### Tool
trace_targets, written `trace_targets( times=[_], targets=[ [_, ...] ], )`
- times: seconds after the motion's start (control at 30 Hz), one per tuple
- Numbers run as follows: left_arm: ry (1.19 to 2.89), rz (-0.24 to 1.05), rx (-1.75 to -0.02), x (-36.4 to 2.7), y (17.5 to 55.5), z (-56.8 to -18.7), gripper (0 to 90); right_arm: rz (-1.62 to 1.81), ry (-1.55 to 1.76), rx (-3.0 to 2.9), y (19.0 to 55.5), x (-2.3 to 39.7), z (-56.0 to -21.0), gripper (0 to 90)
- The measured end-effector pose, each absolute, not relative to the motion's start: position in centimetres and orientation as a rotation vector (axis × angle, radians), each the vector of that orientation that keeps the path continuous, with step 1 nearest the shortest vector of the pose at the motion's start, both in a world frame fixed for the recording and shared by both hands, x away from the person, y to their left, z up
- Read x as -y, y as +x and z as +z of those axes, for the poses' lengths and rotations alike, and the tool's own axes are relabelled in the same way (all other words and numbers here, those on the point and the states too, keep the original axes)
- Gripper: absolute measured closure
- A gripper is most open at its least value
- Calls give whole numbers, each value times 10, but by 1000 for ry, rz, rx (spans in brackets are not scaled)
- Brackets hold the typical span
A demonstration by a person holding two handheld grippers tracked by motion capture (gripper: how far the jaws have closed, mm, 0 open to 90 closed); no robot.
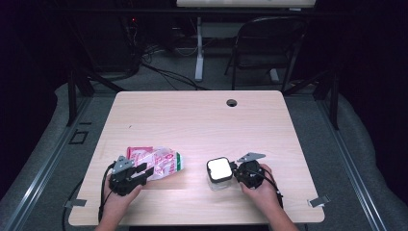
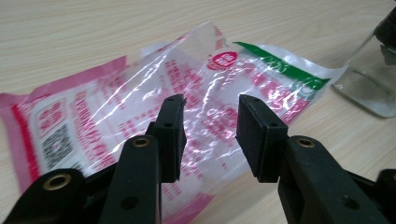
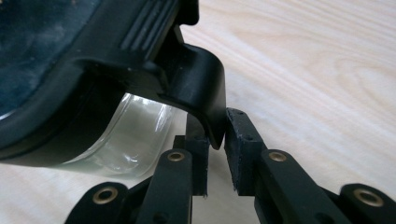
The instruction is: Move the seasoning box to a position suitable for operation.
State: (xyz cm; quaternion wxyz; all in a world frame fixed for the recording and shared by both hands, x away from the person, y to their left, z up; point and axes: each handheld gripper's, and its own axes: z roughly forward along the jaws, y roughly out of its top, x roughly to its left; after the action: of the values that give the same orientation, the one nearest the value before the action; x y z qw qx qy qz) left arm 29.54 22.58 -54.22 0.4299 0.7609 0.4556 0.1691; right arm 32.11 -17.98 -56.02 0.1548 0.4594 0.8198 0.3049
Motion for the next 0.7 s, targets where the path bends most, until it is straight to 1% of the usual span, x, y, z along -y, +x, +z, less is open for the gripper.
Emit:
trace_targets(
  times=[0.17,0.47,0.7],
  targets=[
    [1932,398,-1075,-209,299,-542,619,889,1300,-2365,311,172,-561,796],
    [1975,382,-1017,-192,296,-541,615,924,1318,-2393,301,166,-560,771],
    [1990,364,-992,-183,294,-536,630,963,1333,-2429,299,168,-553,724]
  ],
)
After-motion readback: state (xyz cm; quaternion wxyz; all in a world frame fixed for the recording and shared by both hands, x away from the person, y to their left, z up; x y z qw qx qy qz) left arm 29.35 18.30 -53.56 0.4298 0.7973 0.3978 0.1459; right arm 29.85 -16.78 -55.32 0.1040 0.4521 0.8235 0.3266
